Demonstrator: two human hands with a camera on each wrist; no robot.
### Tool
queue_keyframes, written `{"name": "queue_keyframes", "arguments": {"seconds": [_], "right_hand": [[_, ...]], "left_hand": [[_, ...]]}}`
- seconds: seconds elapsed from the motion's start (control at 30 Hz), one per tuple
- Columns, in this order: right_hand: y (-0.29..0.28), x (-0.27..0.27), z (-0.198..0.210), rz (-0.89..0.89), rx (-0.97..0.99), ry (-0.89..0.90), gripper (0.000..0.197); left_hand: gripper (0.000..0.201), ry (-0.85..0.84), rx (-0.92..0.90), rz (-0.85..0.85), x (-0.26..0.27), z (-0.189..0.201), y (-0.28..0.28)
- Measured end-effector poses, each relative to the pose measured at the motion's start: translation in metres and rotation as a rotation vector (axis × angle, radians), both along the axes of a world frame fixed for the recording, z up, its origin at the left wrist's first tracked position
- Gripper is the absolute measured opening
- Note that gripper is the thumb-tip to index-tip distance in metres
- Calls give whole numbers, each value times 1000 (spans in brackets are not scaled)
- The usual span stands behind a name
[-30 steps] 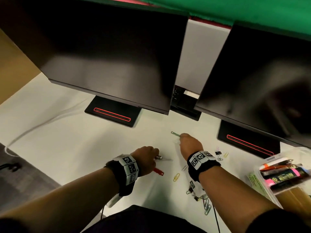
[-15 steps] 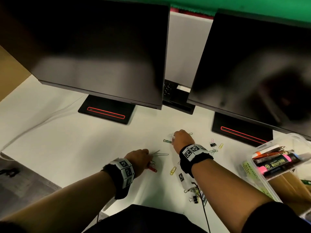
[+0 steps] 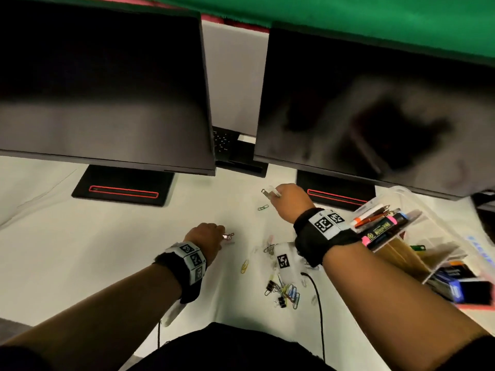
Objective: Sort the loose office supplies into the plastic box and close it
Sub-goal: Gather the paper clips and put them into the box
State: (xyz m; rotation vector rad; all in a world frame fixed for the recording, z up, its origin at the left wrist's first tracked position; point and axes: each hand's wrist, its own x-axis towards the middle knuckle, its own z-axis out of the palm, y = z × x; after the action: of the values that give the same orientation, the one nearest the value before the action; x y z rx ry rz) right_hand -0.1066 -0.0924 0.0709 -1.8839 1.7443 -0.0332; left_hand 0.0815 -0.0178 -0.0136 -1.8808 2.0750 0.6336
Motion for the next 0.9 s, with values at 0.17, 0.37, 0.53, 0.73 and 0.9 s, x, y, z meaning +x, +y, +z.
{"name": "queue_keyframes", "arguments": {"seconds": [0.17,0.37,0.53,0.73,0.9], "right_hand": [[7,-66,41,-220,83,-219,14],[41,-125,58,-534,169,-495,20],[60,-137,53,-451,181,-327,21],[78,-88,28,-14,-12,30,12],[83,-44,-21,262,108,171,26]], "left_hand": [[28,-62,-12,-29,-7,-4,-4],[27,-58,-29,7,-10,-3,1],[27,-57,-42,21,-22,-3,11],[31,-85,-44,49,-39,3,25],[30,-135,-69,52,-29,6,37]]}}
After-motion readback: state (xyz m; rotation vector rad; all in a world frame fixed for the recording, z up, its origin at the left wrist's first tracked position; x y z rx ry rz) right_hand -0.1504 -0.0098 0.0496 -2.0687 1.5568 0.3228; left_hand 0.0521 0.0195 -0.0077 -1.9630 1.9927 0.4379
